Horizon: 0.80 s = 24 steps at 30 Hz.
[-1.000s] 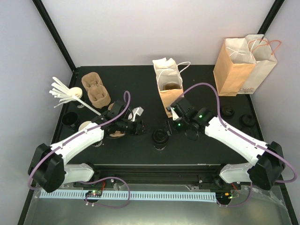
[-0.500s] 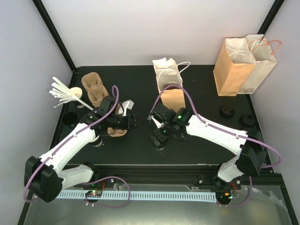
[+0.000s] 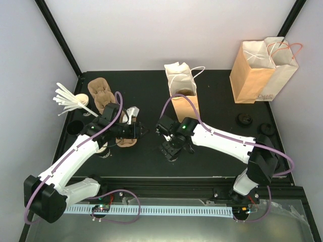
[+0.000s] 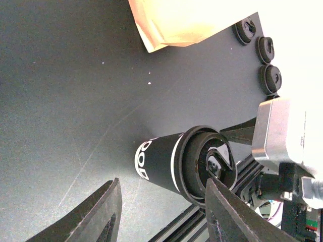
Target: Pack the takeout coffee
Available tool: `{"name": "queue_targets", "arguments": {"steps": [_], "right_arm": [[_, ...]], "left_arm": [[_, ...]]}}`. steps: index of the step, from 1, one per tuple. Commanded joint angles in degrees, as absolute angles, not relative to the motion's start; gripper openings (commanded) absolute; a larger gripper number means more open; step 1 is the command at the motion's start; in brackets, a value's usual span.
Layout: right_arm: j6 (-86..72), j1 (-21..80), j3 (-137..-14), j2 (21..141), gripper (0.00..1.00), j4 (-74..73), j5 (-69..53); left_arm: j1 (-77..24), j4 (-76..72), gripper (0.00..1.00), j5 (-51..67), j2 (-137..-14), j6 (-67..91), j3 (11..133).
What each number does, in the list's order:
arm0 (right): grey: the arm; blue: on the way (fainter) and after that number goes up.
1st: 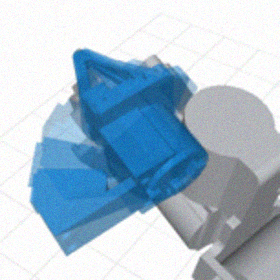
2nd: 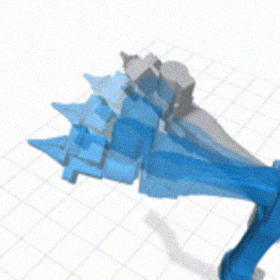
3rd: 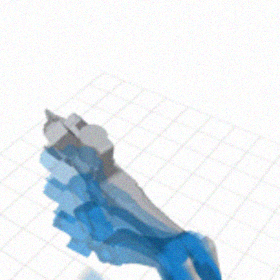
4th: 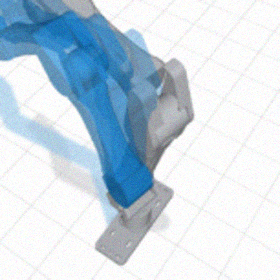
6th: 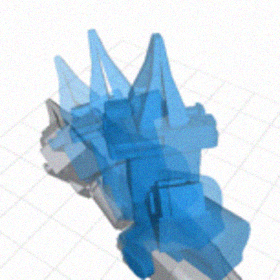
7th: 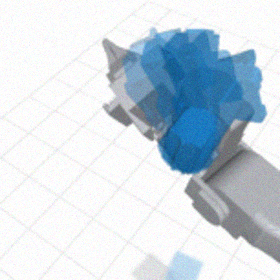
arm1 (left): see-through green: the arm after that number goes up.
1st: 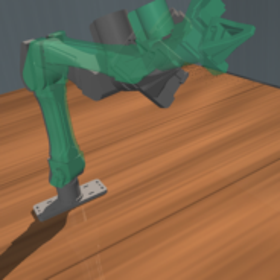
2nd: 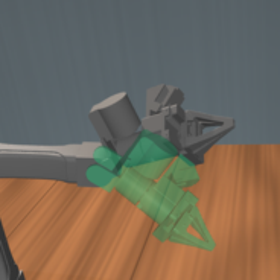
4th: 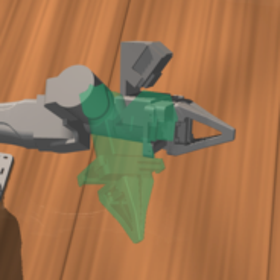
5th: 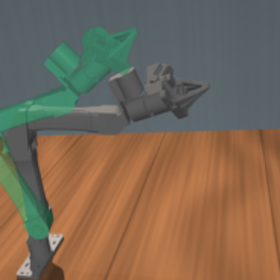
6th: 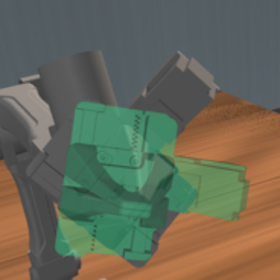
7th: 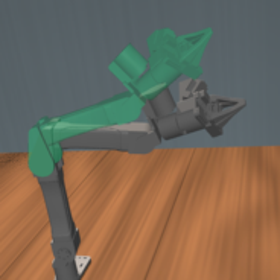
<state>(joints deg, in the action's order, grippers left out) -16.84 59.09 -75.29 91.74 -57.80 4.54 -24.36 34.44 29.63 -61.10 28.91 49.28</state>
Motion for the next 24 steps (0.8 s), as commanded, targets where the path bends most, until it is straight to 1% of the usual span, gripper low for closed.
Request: {"name": "queue_targets", "arguments": {"steps": [1,3,7,11,13,17,20,21,22,24], "right_arm": [[-17.5,60.5,-76.8,92.6,0.91,-59.2,6.0],[-17.9,60.6,-77.0,93.1,0.87,-59.6,6.4],[-18.6,60.8,-78.0,94.1,0.84,-60.8,7.5],[-19.1,60.9,-78.9,95.2,0.83,-62.3,9.4],[-19.2,61.0,-79.3,95.3,0.79,-62.6,10.1],[-19.5,61.1,-79.6,92.4,0.77,-61.3,11.3],[-19.5,61.1,-81.4,89.8,0.74,-61.1,13.0],[-19.6,61.1,-82.0,88.7,0.71,-61.1,14.1],[-19.6,61.1,-82.9,87.5,0.67,-61.0,15.8],[-19.6,61.0,-84.4,85.2,0.65,-60.7,18.6]], "left_arm": [[-23.7,35.6,0.48,28.8,-60.5,27.6,50.9],[-23.6,35.6,0.48,28.8,-60.6,27.5,50.8],[-23.6,36.0,0.48,28.8,-60.5,27.1,50.8],[-23.4,36.4,0.48,28.6,-60.3,26.7,50.7],[-23.4,36.3,0.48,28.5,-60.1,26.0,50.8],[-23.3,36.6,0.50,26.5,-59.7,24.9,51.2],[-23.1,35.8,0.73,24.9,-59.8,25.0,51.7],[-22.8,34.4,0.88,24.8,-60.0,25.5,51.5],[-22.4,32.3,0.98,24.3,-60.2,26.3,50.9],[-20.9,27.2,0.99,23.9,-61.2,28.9,48.9]]}}
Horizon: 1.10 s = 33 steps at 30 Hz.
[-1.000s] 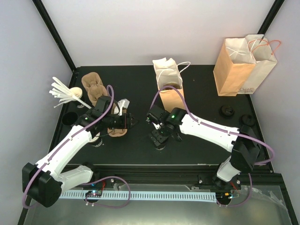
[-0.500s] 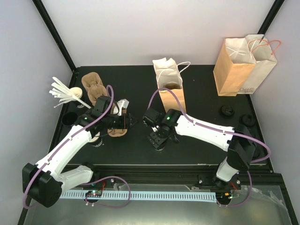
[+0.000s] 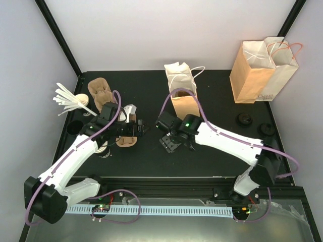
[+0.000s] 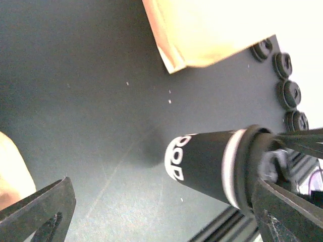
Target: Pack the takeout coffee
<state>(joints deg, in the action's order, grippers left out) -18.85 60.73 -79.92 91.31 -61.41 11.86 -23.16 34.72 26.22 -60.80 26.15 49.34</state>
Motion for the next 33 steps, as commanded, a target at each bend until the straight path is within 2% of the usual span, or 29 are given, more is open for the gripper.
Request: {"name": "queue_targets", "arguments": {"steps": [1,6,10,19,25,28,31,33], "right_arm": [[-19.5,61.0,-85.4,84.1,0.65,-60.8,19.7],[-17.1,60.9,-92.6,78.6,0.63,-60.5,21.4],[-15.2,60.8,-98.8,74.6,0.61,-59.1,24.7],[-13.5,60.5,-103.3,69.3,0.58,-54.9,42.7],[-12.0,60.6,-100.2,65.7,0.57,-52.3,44.4],[-11.8,60.5,-99.1,64.1,0.57,-51.9,44.6],[-11.8,60.5,-97.9,63.0,0.57,-51.7,44.4],[-11.8,60.5,-96.9,62.3,0.57,-51.3,43.9]], "left_arm": [[-19.7,25.2,0.99,26.0,-62.3,29.9,48.8],[-17.9,16.3,0.99,40.5,-69.2,34.5,54.6],[-18.7,12.9,0.99,41.7,-73.8,37.3,60.8],[-25.9,21.3,0.99,29.4,-85.7,32.7,78.3],[-29.7,32.7,0.97,19.2,-96.1,29.2,93.8],[-31.9,42.4,0.96,12.7,-102.7,26.2,105.3],[-33.7,48.1,0.93,5.3,-108.3,24.3,113.4],[-33.9,49.7,0.88,2.2,-110.9,23.7,116.6]]}}
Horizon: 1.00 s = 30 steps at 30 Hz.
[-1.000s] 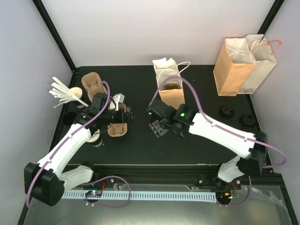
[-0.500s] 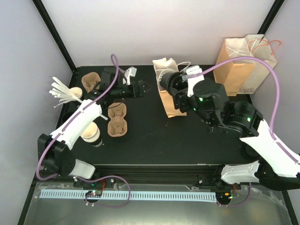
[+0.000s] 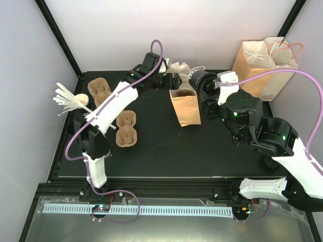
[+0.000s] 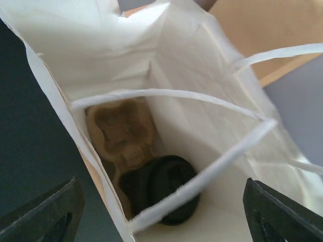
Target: Pack the takeout coffee
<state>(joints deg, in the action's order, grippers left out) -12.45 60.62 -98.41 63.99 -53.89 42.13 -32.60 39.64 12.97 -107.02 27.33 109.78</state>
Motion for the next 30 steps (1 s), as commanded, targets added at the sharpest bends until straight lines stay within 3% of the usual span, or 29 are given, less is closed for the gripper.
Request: {"name": "queue_targets", "arguments": {"steps": [1,4,8,13,16,23,30], "right_arm": [[-11.8,60.5,-96.7,62.1,0.57,-51.1,43.7],[-12.0,60.6,-96.2,61.9,0.57,-51.6,43.5],[-11.9,60.5,-95.7,62.3,0.57,-51.7,42.8],[-11.0,60.5,-97.8,64.6,0.55,-52.9,37.8],[-11.6,60.5,-100.7,67.6,0.55,-55.5,37.3],[-13.1,60.6,-104.4,70.5,0.52,-59.6,33.9],[-13.2,60.6,-107.0,71.2,0.52,-63.7,29.7]], "left_arm": [[-33.9,50.3,0.85,0.4,-112.0,23.3,117.6],[-33.9,52.1,0.77,-2.4,-114.2,22.4,119.6],[-33.9,52.6,0.58,-3.9,-114.6,21.2,119.8],[-33.9,51.4,0.18,-5.8,-112.7,17.6,120.0],[-33.8,51.7,0.03,-3.8,-110.1,15.6,119.8],[-34.0,54.0,0.02,-0.7,-102.4,11.8,115.3],[-34.2,53.8,0.02,-0.1,-91.3,6.4,103.1]]}}
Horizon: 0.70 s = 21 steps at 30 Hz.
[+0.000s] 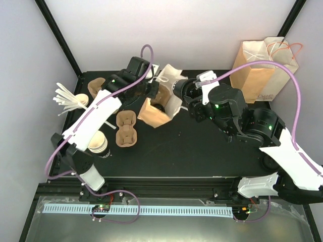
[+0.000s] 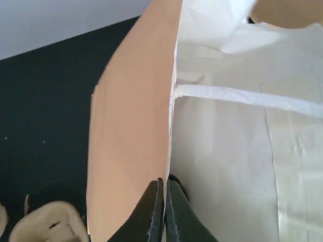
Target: Pack the takeout coffee
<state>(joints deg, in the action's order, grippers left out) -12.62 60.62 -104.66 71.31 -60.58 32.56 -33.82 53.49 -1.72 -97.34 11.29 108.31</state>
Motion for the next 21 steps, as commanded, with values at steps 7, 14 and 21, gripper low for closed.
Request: {"name": "queue_targets", "arguments": {"steps": [7,14,21], "right_arm": [[-12.8,60.6,-106.7,71.4,0.50,-64.0,24.9],[-11.1,60.6,-102.8,71.0,0.50,-62.5,13.8],[-11.1,60.6,-98.9,71.3,0.50,-62.4,10.0]], "left_arm": [[-35.0,50.8,0.02,3.5,-79.3,-0.1,90.9],[-36.7,47.8,0.02,7.2,-73.7,-2.7,85.5],[-38.0,49.1,0.01,7.3,-73.7,-4.9,85.2]]}}
